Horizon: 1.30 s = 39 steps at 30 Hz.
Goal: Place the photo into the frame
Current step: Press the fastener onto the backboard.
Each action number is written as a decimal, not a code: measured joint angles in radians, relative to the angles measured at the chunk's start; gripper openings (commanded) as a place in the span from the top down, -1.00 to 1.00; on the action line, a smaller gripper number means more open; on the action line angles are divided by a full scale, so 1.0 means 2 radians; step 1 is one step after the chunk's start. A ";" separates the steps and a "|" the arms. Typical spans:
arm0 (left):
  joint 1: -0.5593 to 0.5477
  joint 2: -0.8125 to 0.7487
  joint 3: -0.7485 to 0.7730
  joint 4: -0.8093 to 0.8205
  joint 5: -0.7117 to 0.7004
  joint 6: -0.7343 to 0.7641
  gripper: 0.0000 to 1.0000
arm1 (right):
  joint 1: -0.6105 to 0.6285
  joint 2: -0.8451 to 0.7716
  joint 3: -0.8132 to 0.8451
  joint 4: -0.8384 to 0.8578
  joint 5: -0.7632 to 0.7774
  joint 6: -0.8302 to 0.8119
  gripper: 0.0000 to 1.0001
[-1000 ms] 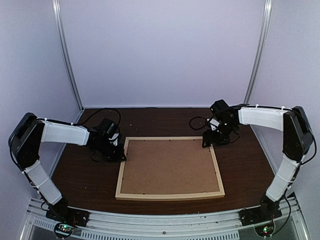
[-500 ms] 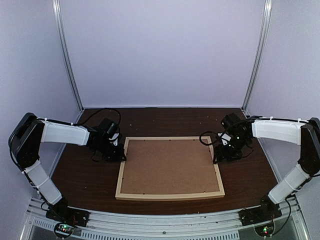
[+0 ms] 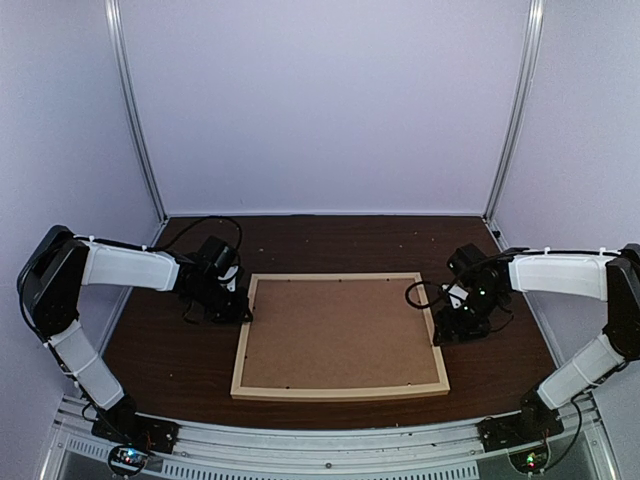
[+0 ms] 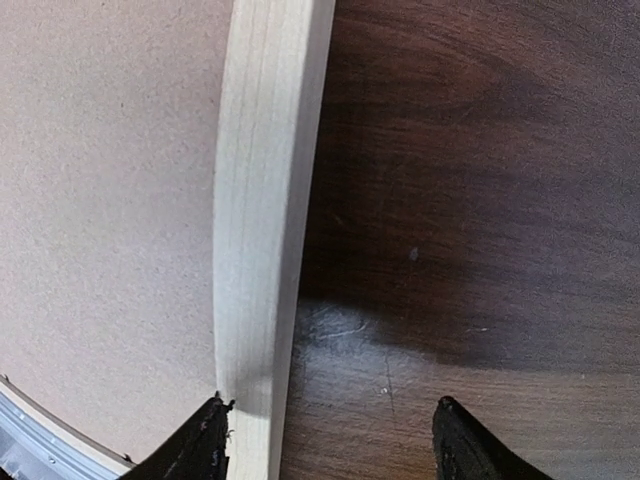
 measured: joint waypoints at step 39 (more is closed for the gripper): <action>-0.004 0.001 0.002 -0.002 -0.007 0.000 1.00 | 0.053 0.047 0.015 0.037 0.003 0.037 -0.32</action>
